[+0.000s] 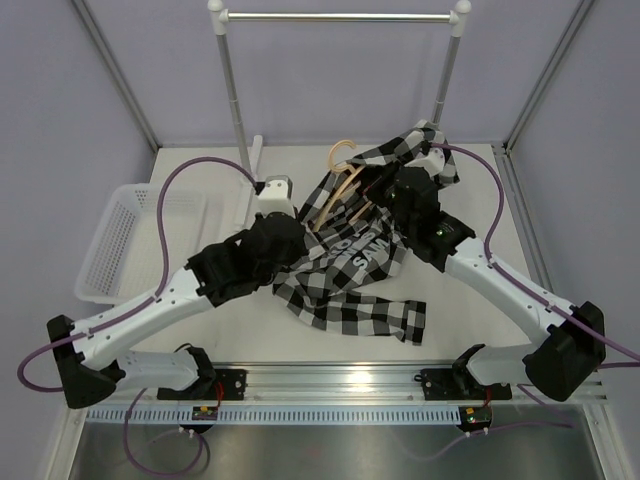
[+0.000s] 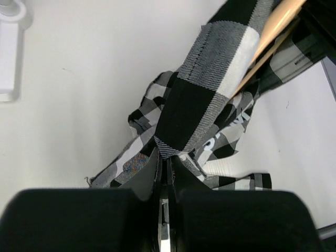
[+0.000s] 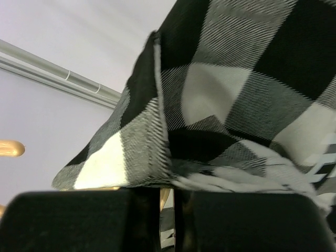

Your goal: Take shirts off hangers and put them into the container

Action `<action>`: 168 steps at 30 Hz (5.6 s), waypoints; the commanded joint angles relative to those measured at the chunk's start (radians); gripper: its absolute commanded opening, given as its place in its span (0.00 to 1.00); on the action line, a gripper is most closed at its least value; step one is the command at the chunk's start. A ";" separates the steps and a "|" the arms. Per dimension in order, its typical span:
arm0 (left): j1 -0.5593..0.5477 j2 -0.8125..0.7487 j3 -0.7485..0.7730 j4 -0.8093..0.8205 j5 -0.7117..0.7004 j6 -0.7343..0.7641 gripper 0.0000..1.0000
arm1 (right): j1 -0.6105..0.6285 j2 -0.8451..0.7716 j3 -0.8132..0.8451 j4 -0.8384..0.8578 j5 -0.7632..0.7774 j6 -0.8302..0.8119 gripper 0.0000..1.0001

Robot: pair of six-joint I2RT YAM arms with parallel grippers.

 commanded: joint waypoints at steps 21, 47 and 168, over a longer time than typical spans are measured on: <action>0.015 -0.190 -0.224 0.060 0.126 -0.063 0.00 | -0.083 -0.139 -0.046 0.139 -0.009 0.131 0.00; 0.026 -0.221 -0.430 0.286 0.120 -0.112 0.00 | -0.104 -0.238 -0.037 0.165 -0.127 0.235 0.00; 0.021 -0.300 -0.191 0.074 0.196 0.348 0.00 | -0.103 -0.103 -0.010 -0.341 -0.219 -0.447 0.72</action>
